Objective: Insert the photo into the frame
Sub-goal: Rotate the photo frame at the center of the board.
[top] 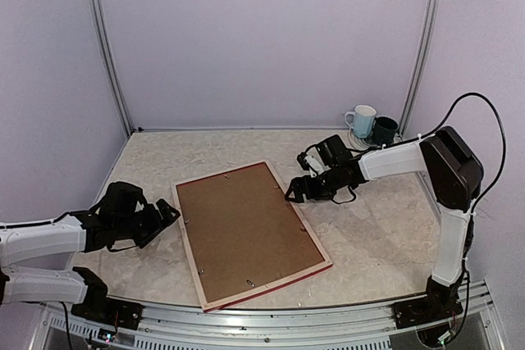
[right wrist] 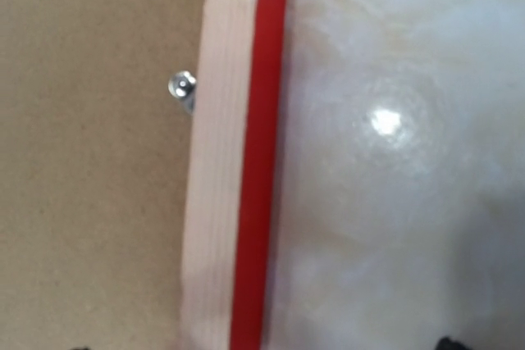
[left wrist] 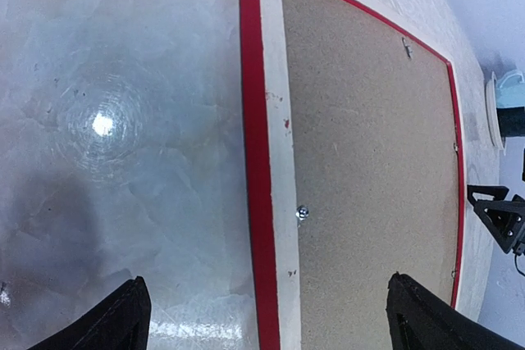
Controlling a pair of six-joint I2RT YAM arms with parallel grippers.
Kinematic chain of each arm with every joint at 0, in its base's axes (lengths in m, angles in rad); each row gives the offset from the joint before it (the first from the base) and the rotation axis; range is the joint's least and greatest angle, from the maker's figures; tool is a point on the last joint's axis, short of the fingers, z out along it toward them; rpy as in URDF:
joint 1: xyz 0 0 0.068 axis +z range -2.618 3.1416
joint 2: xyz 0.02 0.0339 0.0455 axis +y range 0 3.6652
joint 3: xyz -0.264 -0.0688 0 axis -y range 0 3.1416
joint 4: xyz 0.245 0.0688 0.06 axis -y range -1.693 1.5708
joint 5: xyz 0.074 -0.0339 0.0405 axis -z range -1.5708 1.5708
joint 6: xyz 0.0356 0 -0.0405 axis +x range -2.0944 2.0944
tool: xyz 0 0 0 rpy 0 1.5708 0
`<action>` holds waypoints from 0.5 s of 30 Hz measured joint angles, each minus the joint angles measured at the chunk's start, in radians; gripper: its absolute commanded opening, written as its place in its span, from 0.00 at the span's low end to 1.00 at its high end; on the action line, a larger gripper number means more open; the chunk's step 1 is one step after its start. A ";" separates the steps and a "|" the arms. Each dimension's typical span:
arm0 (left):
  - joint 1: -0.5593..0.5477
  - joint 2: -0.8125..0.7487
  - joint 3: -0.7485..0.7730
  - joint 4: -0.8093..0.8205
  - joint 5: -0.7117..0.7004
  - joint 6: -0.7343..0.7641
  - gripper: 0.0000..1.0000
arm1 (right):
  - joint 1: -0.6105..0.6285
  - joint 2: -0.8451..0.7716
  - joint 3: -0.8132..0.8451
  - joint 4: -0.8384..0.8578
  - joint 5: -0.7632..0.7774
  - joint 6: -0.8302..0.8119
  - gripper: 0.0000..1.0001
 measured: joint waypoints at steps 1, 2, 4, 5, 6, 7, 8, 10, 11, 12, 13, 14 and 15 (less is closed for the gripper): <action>0.006 0.007 -0.002 0.013 0.014 0.002 0.99 | 0.000 0.000 -0.003 0.005 -0.003 0.002 0.91; 0.010 0.022 -0.002 0.036 0.028 0.006 0.99 | 0.000 -0.002 -0.010 0.013 -0.005 0.003 0.91; 0.011 0.060 0.002 0.068 0.048 0.012 0.99 | 0.000 -0.006 -0.021 0.026 -0.009 0.003 0.91; 0.011 0.088 0.005 0.088 0.060 0.015 0.99 | 0.000 -0.009 -0.029 0.033 -0.014 0.003 0.91; 0.011 0.110 0.006 0.106 0.068 0.017 0.99 | 0.000 -0.012 -0.035 0.038 -0.019 0.003 0.91; 0.011 0.134 0.006 0.126 0.076 0.018 0.99 | 0.000 -0.015 -0.042 0.042 -0.022 0.002 0.91; 0.011 0.157 0.007 0.147 0.087 0.019 0.99 | 0.000 -0.019 -0.049 0.048 -0.025 0.002 0.91; 0.011 0.201 0.008 0.194 0.105 0.021 0.99 | 0.000 -0.030 -0.069 0.058 -0.037 0.002 0.91; 0.011 0.222 0.013 0.220 0.117 0.021 0.99 | 0.000 -0.037 -0.080 0.063 -0.043 0.002 0.91; 0.011 0.243 0.019 0.246 0.126 0.021 0.99 | 0.000 -0.047 -0.096 0.070 -0.052 0.001 0.90; 0.011 0.265 0.027 0.267 0.135 0.023 0.99 | 0.000 -0.058 -0.114 0.077 -0.062 0.001 0.91; 0.010 0.286 0.035 0.285 0.142 0.024 0.99 | 0.000 -0.069 -0.131 0.084 -0.071 0.001 0.91; 0.009 0.310 0.046 0.304 0.148 0.026 0.99 | 0.000 -0.079 -0.147 0.090 -0.080 0.002 0.91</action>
